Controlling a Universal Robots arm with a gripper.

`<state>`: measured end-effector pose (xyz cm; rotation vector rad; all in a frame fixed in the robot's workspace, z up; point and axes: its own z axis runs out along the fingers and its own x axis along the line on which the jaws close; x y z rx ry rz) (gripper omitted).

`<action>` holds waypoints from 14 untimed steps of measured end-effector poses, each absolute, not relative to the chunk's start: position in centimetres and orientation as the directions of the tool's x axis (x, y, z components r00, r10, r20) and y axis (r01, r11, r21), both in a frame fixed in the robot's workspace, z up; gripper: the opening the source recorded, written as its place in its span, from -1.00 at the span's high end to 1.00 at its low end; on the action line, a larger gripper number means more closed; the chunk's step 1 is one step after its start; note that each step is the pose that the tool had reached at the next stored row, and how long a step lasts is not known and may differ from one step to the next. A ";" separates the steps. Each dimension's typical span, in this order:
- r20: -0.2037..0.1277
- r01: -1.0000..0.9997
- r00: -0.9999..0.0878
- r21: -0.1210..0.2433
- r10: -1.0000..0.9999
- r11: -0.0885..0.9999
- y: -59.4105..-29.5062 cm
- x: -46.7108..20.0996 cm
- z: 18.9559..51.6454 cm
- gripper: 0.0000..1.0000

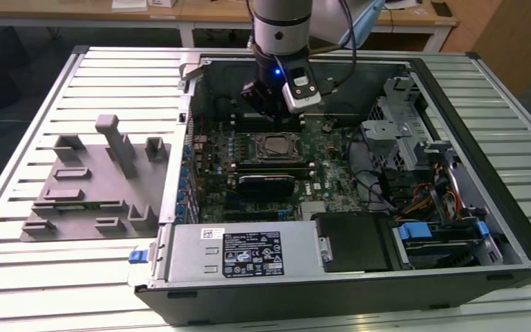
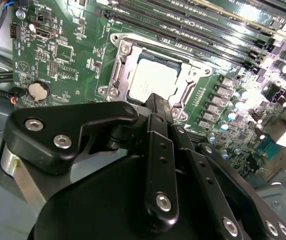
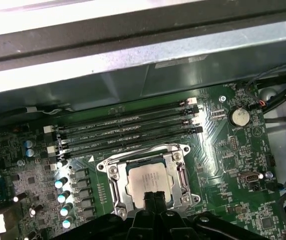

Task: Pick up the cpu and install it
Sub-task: 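Install the second cpu locking lever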

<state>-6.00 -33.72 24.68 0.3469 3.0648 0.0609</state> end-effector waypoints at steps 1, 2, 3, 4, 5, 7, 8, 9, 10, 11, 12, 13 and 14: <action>-0.052 0.222 -0.973 0.044 0.224 0.974 -33.8 -6.0 24.7 0.79; -0.053 0.223 -0.973 0.042 0.225 0.974 -33.8 -6.0 24.7 0.79; -0.053 0.223 -0.973 0.041 0.225 0.974 -33.9 -6.0 24.7 0.79; -0.053 0.223 -0.973 0.039 0.225 0.974 -34.0 -6.0 24.7 0.79; -0.054 0.223 -0.973 0.038 0.225 0.974 -34.0 -6.0 24.7 0.79; -0.054 0.224 -0.973 0.035 0.225 0.974 -34.2 -6.0 24.7 0.79; -0.055 0.224 -0.973 0.033 0.226 0.974 -34.2 -6.0 24.7 0.79; -0.055 0.224 -0.973 0.032 0.226 0.974 -34.3 -6.0 24.7 0.79; -0.055 0.224 -0.973 0.030 0.226 0.974 -34.3 -6.0 24.7 0.79; -0.056 0.225 -0.973 0.029 0.226 0.974 -34.4 -6.0 24.7 0.79; -0.056 0.225 -0.972 0.028 0.226 0.974 -34.5 -6.0 24.7 0.79; -0.056 0.225 -0.972 0.028 0.226 0.974 -34.6 -6.0 24.7 0.79; -0.056 0.225 -0.972 0.027 0.227 0.974 -34.7 -6.0 24.7 0.79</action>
